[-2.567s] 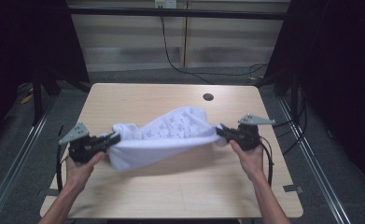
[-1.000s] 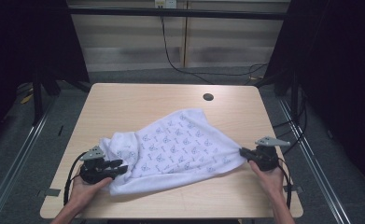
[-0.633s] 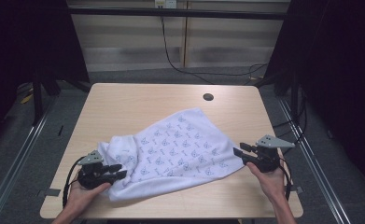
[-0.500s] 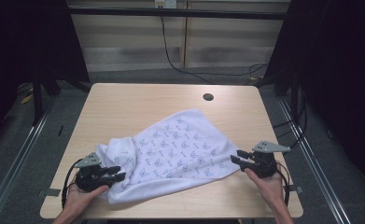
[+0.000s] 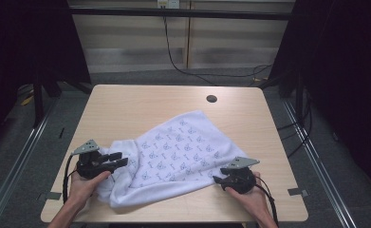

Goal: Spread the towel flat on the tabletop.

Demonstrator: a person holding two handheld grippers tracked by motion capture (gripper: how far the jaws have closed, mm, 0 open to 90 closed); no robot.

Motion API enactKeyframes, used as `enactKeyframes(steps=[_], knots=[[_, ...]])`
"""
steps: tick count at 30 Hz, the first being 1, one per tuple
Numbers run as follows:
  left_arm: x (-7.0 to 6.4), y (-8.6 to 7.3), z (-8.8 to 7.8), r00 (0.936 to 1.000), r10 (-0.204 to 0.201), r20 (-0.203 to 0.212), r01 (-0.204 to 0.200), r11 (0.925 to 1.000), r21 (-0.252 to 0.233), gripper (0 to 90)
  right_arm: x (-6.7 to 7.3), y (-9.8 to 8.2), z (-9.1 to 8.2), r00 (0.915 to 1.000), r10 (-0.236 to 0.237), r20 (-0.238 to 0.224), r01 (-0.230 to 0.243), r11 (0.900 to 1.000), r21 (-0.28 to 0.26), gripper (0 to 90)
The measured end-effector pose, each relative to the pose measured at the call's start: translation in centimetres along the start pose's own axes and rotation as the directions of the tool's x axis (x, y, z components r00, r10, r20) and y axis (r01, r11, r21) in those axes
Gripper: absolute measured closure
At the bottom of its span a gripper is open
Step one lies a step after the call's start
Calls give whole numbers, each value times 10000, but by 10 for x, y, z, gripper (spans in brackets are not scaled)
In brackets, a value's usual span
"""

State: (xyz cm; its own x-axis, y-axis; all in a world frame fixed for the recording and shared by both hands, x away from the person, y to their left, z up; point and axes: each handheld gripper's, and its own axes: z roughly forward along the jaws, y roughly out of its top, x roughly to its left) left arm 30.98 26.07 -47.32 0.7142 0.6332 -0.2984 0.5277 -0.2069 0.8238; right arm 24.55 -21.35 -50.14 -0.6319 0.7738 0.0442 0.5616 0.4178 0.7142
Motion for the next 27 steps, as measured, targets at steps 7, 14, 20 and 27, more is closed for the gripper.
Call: enactKeyframes(steps=[7,14,20,27], knots=[[-1,-1,-4,9999,93,80,-92,9999,-43,550,-34,2,0,9964,577,626,-577,9983,-14,856],[1,-2,-4,10000,-26,63,26,10000,13,548,-100,8,3,9711,1803,1561,-1803,9835,-143,855],[6,-8,-7,9999,-89,-79,89,10000,14,543,-114,13,3,9608,2291,1558,-2208,9729,-690,778],[7,-17,-4,9985,-184,523,169,9994,300,489,-54,38,-6,9885,1508,97,-1476,9777,-1494,663]])
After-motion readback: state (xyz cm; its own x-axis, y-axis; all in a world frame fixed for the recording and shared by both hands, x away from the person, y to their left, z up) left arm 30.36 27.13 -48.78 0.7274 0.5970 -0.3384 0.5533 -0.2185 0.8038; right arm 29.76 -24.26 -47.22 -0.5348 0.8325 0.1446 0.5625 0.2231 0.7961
